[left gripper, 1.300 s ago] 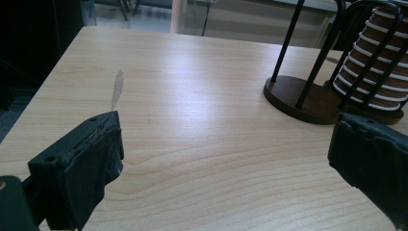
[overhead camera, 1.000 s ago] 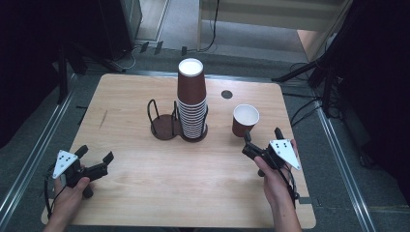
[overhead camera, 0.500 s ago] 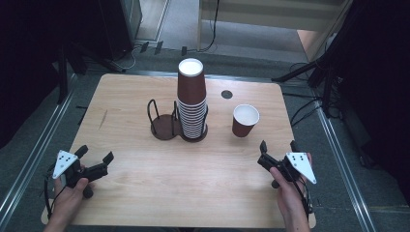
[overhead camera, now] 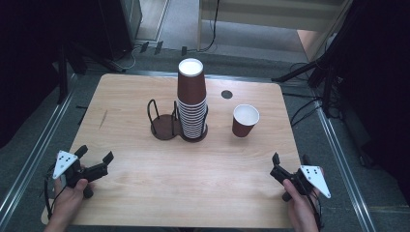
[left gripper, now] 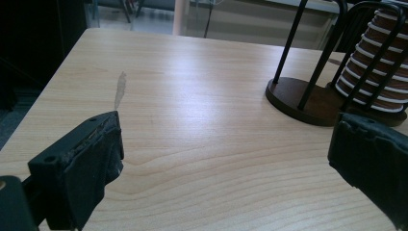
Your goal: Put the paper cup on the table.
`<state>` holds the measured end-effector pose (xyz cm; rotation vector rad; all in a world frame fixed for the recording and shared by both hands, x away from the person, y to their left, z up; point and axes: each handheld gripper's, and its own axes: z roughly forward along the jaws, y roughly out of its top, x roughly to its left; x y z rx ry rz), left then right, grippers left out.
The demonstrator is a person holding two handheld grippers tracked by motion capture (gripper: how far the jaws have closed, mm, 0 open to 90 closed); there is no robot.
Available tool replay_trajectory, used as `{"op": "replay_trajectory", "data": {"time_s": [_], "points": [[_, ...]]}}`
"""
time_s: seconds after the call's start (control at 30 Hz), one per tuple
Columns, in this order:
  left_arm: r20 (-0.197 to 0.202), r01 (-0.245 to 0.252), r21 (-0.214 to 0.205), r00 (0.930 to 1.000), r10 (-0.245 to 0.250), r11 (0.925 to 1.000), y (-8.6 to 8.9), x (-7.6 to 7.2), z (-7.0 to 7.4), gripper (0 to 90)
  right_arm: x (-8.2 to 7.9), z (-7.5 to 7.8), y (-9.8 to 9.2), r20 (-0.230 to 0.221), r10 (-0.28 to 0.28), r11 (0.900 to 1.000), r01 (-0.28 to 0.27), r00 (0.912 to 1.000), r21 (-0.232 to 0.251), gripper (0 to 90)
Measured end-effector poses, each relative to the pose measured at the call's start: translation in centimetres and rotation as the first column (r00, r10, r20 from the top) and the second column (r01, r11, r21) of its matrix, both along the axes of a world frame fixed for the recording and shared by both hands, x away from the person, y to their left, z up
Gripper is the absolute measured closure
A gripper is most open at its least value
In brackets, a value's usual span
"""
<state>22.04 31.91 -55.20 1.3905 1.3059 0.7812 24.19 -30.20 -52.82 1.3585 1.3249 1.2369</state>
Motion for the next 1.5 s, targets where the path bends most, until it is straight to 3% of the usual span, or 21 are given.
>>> {"op": "replay_trajectory", "data": {"time_s": [0.97, 1.5], "points": [[-0.003, -0.001, -0.001, 1.0, 0.001, 1.0, 0.0, -0.1, 0.0, 0.0, -3.9, -1.5, -3.4, -0.042, -0.036, 0.9989, 0.034, 0.9985, -0.032, 0.0], [-0.007, -0.001, -0.005, 1.0, 0.001, 1.0, 0.0, -0.1, 0.0, 0.0, -5.4, -1.7, -4.5, -0.041, -0.063, 0.998, 0.063, 0.9972, 0.001, 0.0]]}}
